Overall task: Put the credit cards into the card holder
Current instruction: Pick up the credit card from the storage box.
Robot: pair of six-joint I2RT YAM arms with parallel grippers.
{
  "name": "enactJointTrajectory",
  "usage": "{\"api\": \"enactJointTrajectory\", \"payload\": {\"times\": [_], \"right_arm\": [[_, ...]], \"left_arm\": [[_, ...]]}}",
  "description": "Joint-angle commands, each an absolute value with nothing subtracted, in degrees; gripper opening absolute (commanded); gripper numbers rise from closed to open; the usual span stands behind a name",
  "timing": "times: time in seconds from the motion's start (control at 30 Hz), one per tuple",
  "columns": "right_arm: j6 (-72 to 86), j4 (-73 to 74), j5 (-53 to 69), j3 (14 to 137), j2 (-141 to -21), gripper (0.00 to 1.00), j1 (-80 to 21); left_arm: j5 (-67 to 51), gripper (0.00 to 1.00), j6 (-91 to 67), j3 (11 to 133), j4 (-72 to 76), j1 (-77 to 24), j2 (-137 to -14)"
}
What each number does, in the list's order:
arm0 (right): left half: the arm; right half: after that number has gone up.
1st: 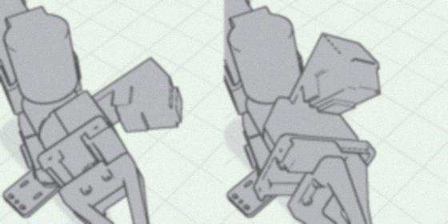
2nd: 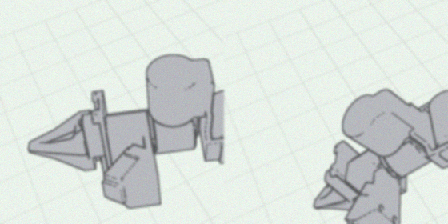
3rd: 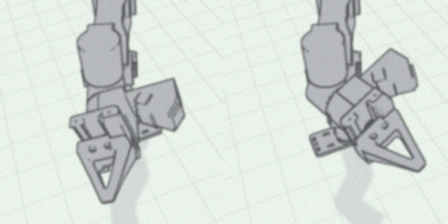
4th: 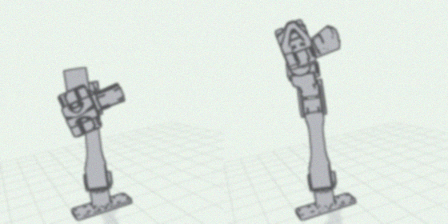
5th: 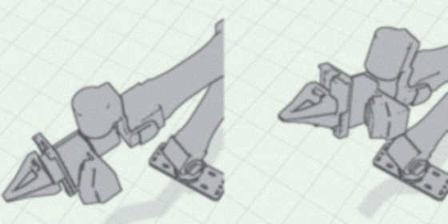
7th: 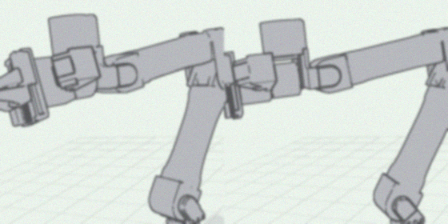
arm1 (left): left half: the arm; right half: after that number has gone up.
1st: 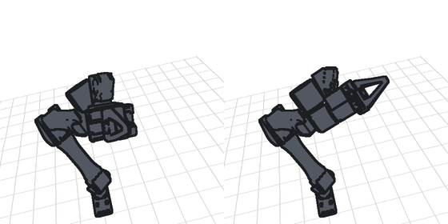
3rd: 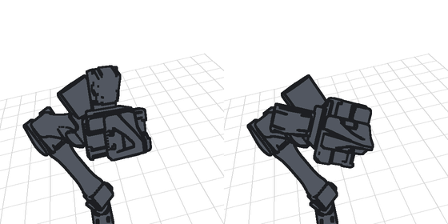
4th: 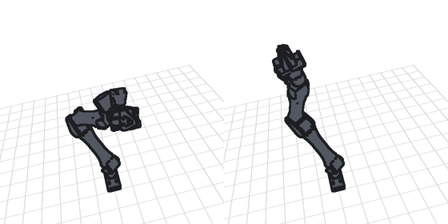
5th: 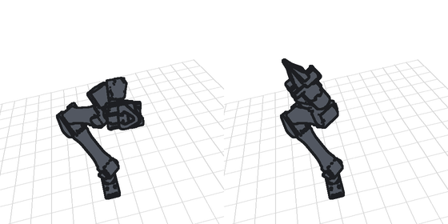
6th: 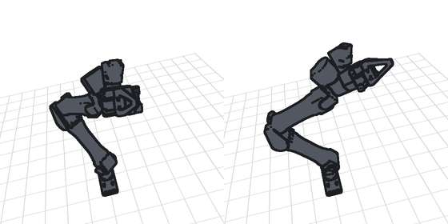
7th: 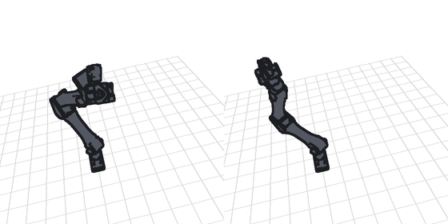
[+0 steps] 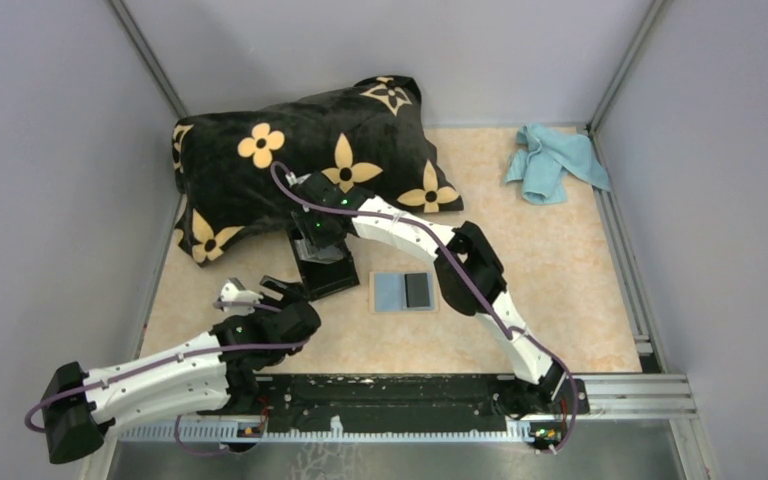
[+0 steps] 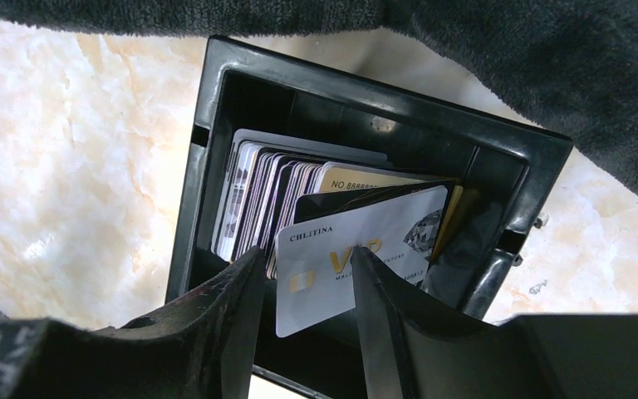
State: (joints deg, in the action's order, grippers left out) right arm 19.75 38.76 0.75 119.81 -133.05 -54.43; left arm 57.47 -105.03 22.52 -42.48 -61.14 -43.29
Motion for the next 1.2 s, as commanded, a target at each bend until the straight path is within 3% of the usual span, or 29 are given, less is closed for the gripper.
{"api": "enactJointTrajectory", "payload": {"times": [0.0, 0.9, 1.17], "right_arm": [[21.9, 36.8, 4.2, 121.8, -133.9, 0.43, -53.7], [25.0, 36.0, 7.7, 124.9, -133.5, 0.38, -53.5], [25.2, 36.6, 7.5, 125.5, -133.9, 0.29, -53.5]], "left_arm": [[61.1, 0.86, -108.6, 21.6, -47.5, -61.3, -42.2], [60.9, 0.86, -107.5, 20.1, -45.0, -61.3, -41.1], [61.2, 0.87, -107.5, 19.4, -44.8, -61.2, -41.5]]}}
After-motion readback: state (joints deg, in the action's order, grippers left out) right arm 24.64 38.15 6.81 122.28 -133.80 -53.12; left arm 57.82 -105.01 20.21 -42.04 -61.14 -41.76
